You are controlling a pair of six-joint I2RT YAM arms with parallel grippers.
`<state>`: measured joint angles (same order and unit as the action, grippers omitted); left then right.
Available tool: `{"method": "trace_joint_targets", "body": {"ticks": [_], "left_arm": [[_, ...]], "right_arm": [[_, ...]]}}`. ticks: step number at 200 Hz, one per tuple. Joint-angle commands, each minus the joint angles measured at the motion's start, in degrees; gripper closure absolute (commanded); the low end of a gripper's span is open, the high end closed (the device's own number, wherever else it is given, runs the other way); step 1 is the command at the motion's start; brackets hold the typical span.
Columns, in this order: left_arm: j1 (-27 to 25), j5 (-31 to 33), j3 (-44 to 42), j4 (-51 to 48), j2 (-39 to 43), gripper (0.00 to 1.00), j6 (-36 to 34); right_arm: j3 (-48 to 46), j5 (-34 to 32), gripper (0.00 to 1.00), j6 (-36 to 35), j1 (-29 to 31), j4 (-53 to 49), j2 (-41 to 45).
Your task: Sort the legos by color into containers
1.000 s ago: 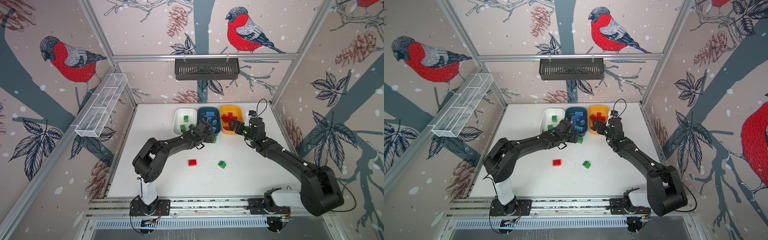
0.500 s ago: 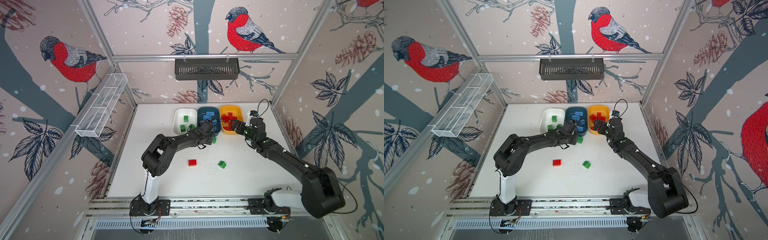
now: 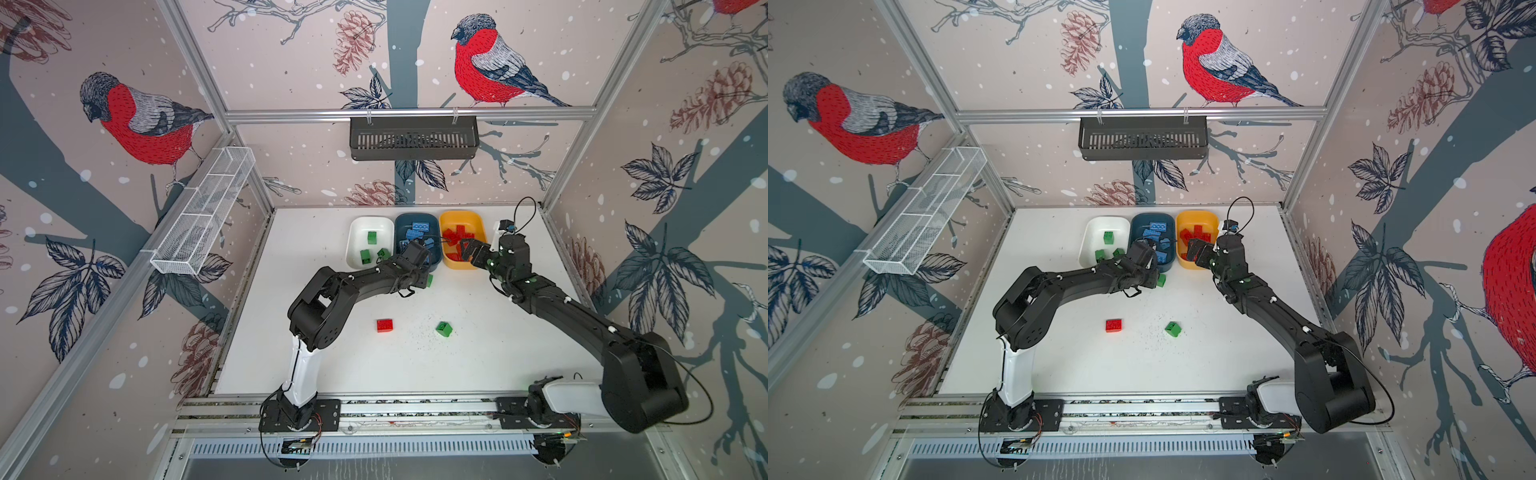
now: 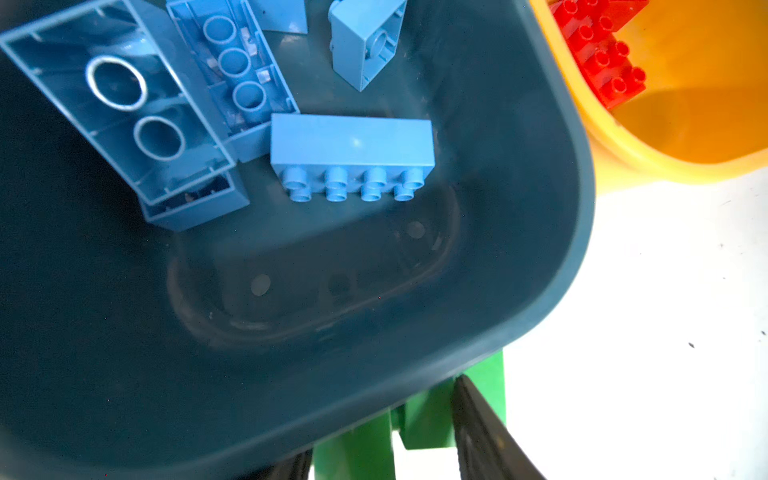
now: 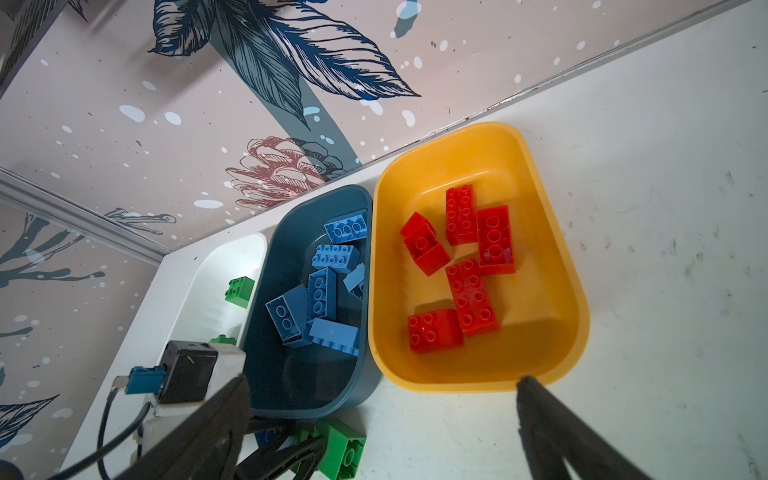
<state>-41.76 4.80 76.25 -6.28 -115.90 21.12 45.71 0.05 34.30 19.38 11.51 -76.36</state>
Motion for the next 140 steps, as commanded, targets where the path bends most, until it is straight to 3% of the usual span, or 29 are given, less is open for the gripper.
{"method": "trace_joint_targets", "body": {"ticks": [1, 68, 140], "left_arm": [[0.2, 2.1, -2.4, -3.3, 2.4, 0.48, 0.7], [0.8, -0.2, -7.8, -2.5, 4.6, 0.53, 2.1], [0.8, 1.8, -1.0, -1.9, -1.9, 0.41, 0.8]], "right_arm": [[0.4, 0.2, 0.0, -0.1, 0.1, -0.7, 0.0], [1.2, 0.4, 0.0, 0.0, 0.6, -0.7, -0.6], [2.0, 0.1, 0.0, -0.7, 1.1, -1.7, -0.8]]}}
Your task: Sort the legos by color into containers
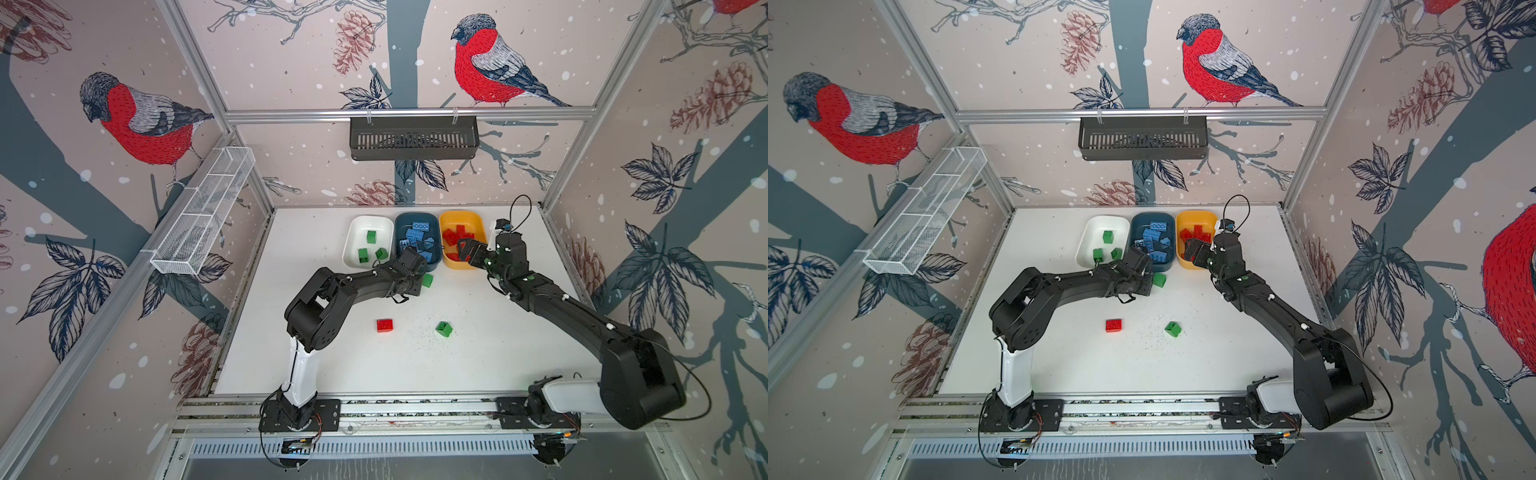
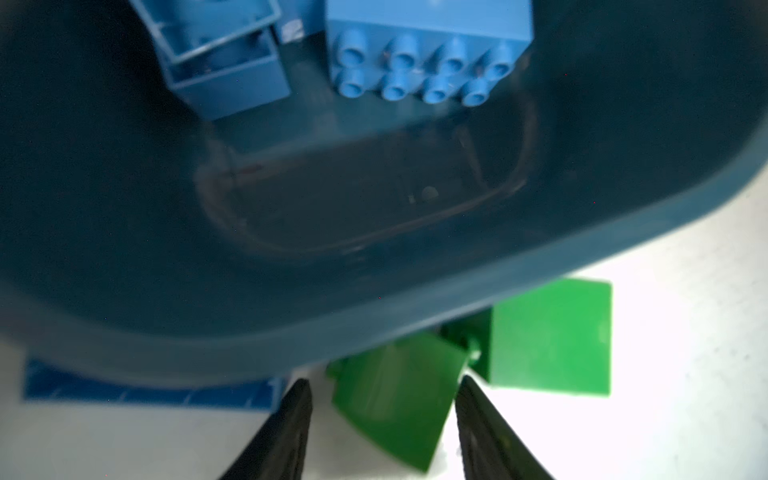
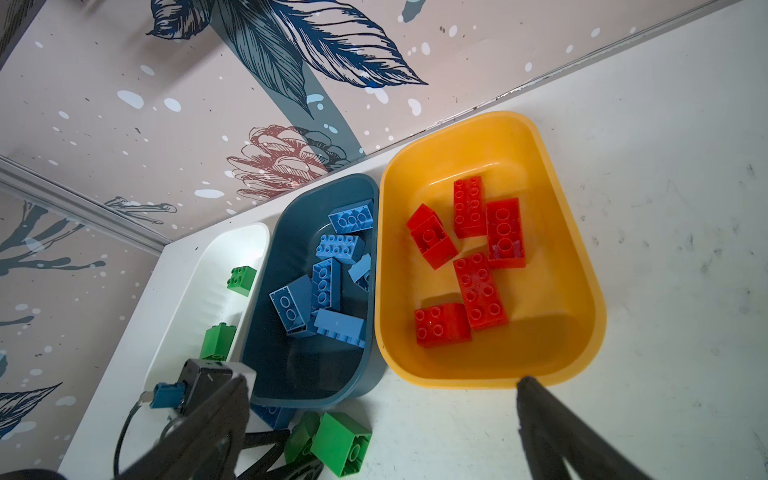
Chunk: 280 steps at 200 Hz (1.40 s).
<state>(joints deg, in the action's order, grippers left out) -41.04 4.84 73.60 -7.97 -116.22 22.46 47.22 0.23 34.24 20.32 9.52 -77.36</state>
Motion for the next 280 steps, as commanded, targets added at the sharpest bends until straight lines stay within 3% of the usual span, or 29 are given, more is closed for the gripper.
{"method": "trace_joint_targets", "body": {"ticks": [1, 34, 78, 118, 153, 183, 207, 280], "left_arm": [[0.1, 1.8, 1.7, -0.2, -1.6, 0.41, -0.5], [0.1, 2.0, 2.7, 0.1, -2.7, 0.42, -1.2], [0.0, 1.4, 0.2, 0.4, -0.5, 0.58, -1.5], [0.0, 1.7, -3.3, 0.9, 4.2, 0.68, -0.7], [0.6, 2.3, -8.4, 4.6, 11.7, 0.69, 0.7], [3.7, 2.7, -10.2, 5.7, 16.7, 0.69, 2.9], [7.1, 2.6, -9.3, 5.8, 18.2, 0.69, 3.6], [16.1, 5.7, -3.9, 6.5, 13.0, 0.71, 6.3]], "right_arm": [[0.5, -0.1, 0.0, -0.7, 0.2, 0.3, 0.3], [0.3, -0.3, 0.0, -0.8, 0.2, 0.1, 0.5], [0.2, -0.5, 0.0, -1.0, 0.6, 0.4, 0.6], [0.5, 0.1, 0.0, -1.6, 1.8, 1.3, -0.2], [0.2, 0.2, 0.0, -3.4, 4.8, 3.6, -1.6], [-0.9, -1.4, 0.0, -6.6, 8.8, 5.9, -2.8], [-0.5, 1.8, 0.0, -8.3, 10.7, 5.1, -6.0], [-3.3, -0.2, 0.0, -9.1, 15.2, 8.5, -13.7]]}}
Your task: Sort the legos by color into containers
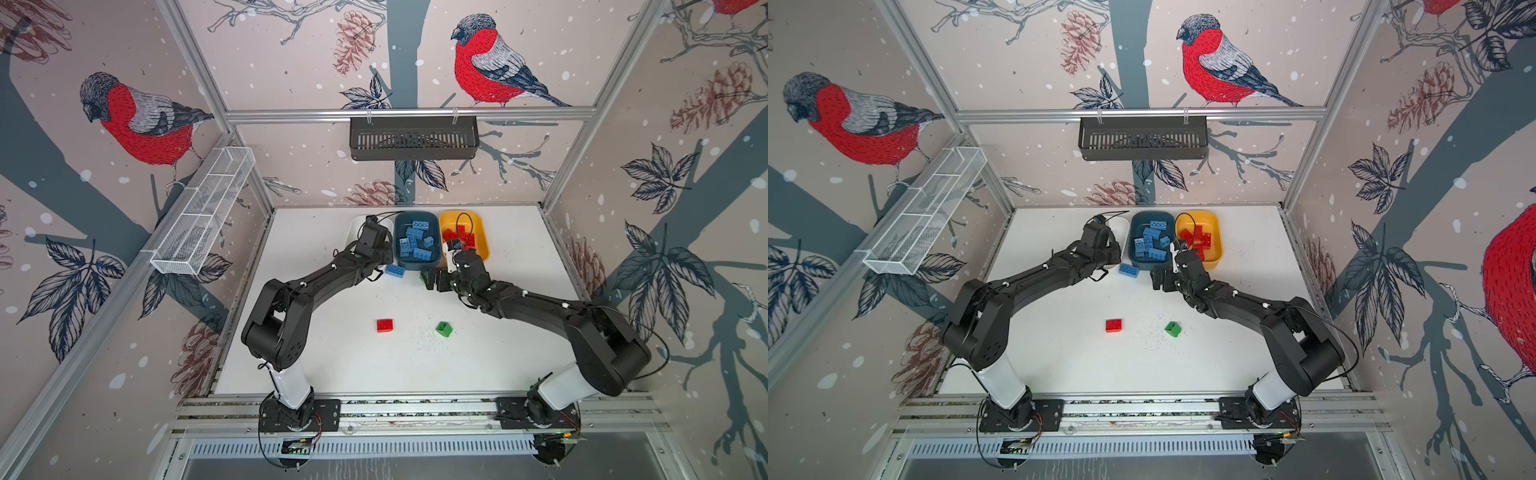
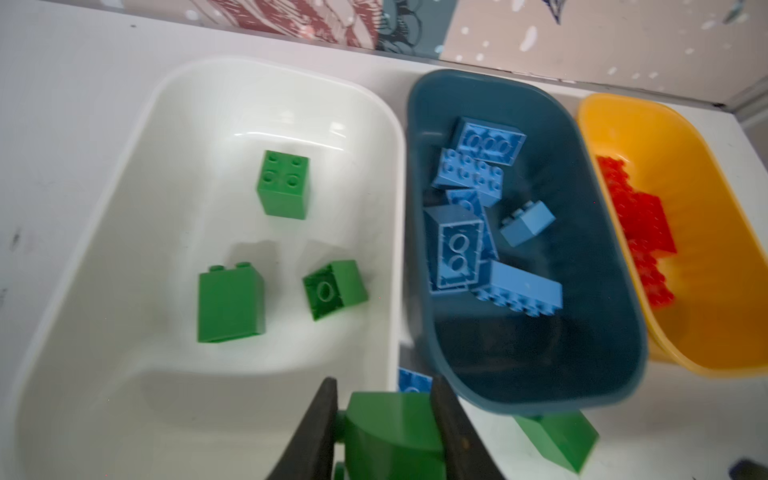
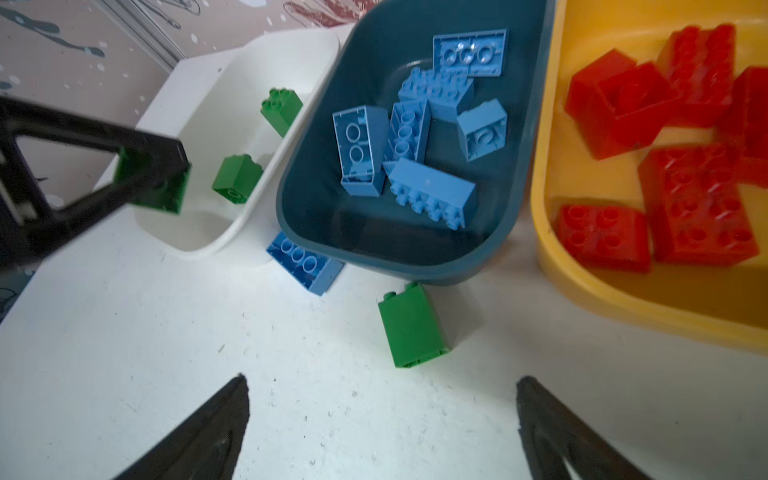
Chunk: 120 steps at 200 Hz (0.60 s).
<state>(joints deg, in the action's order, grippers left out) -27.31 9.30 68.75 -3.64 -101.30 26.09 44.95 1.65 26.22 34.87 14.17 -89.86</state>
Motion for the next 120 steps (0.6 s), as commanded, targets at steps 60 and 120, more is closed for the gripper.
{"method": "trace_joint_targets", "body": {"ticks": [60, 120], "left_arm": [[4.9, -1.6, 11.1, -5.1, -12.3, 0.5, 1.7], [4.9, -8.9, 13.9, -6.3, -14.7, 0.31, 1.3]], "right_arm": [[0.1, -2.2, 0.07, -5.7, 1.9, 6.0, -7.0], [4.8, -8.9, 0.13, -11.0, 3.9, 5.0, -13.9]]}}
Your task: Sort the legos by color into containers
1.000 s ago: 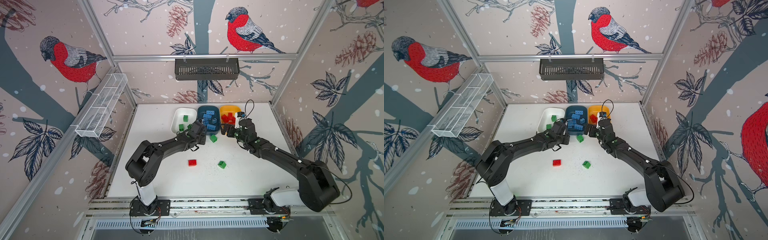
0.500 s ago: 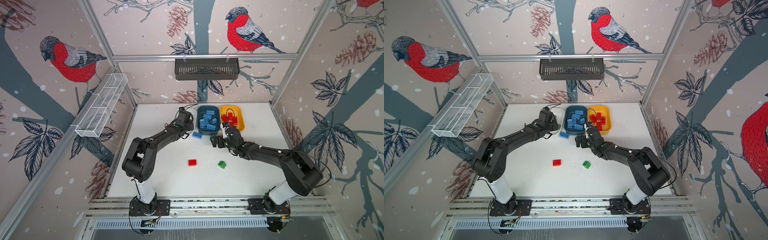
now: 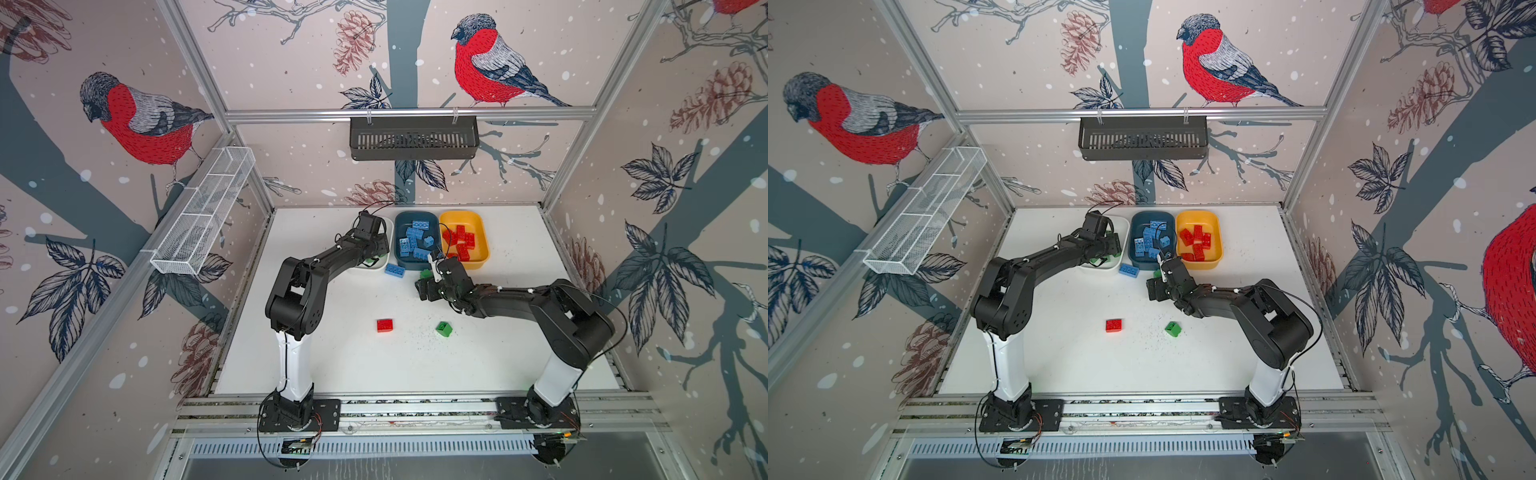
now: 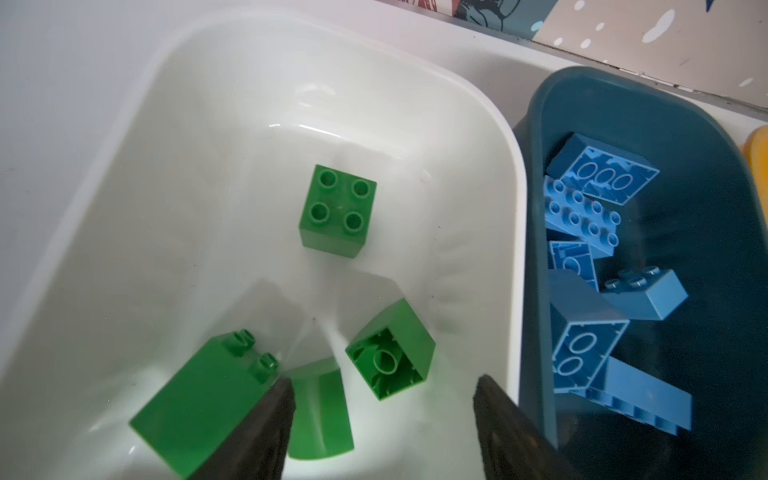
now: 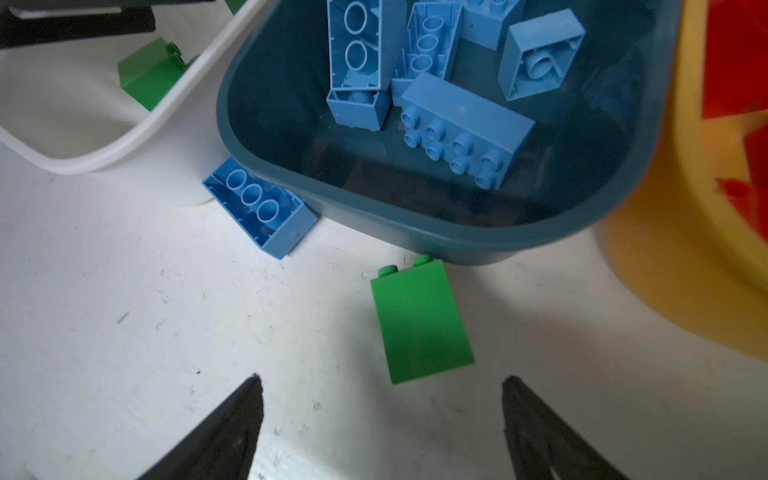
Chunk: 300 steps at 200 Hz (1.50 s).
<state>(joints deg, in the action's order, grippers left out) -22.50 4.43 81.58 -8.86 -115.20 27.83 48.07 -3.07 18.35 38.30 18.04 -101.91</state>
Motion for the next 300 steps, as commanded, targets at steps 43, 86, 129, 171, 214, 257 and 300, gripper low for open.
{"method": "trace_joint_targets", "body": {"ticks": [43, 86, 129, 171, 214, 257, 300], "left_arm": [[0.1, -6.5, 3.1, -1.7, -3.1, 0.33, 1.1], [0.0, -8.8, 5.1, -1.2, -4.8, 0.34, 2.7], [0.0, -7.1, 5.5, -1.1, -5.0, 0.35, 3.8], [0.1, -6.1, 4.8, -1.5, -2.8, 0.35, 3.0], [0.2, -5.1, 2.3, -0.3, 1.4, 0.28, 1.8], [0.2, -4.1, -0.7, 0.7, 5.1, 0.14, 1.1], [0.3, -2.8, -3.4, 1.2, 7.6, 0.05, 0.9]], "right_arm": [[3.1, -6.2, 0.26, -4.3, 0.7, 2.3, -4.8], [3.3, -6.0, 0.43, -6.3, 1.2, 2.4, -5.5], [3.8, -6.6, 0.55, -7.9, 1.7, 1.1, -6.1], [2.9, -7.7, 0.64, -10.0, 2.9, -0.2, -4.8], [1.6, -7.3, 0.68, -11.2, 4.3, 1.3, -2.0], [2.2, -10.3, 0.53, -7.2, 3.9, 1.8, -2.3], [3.0, -8.9, 0.5, -4.0, 4.2, 2.1, -4.2]]}}
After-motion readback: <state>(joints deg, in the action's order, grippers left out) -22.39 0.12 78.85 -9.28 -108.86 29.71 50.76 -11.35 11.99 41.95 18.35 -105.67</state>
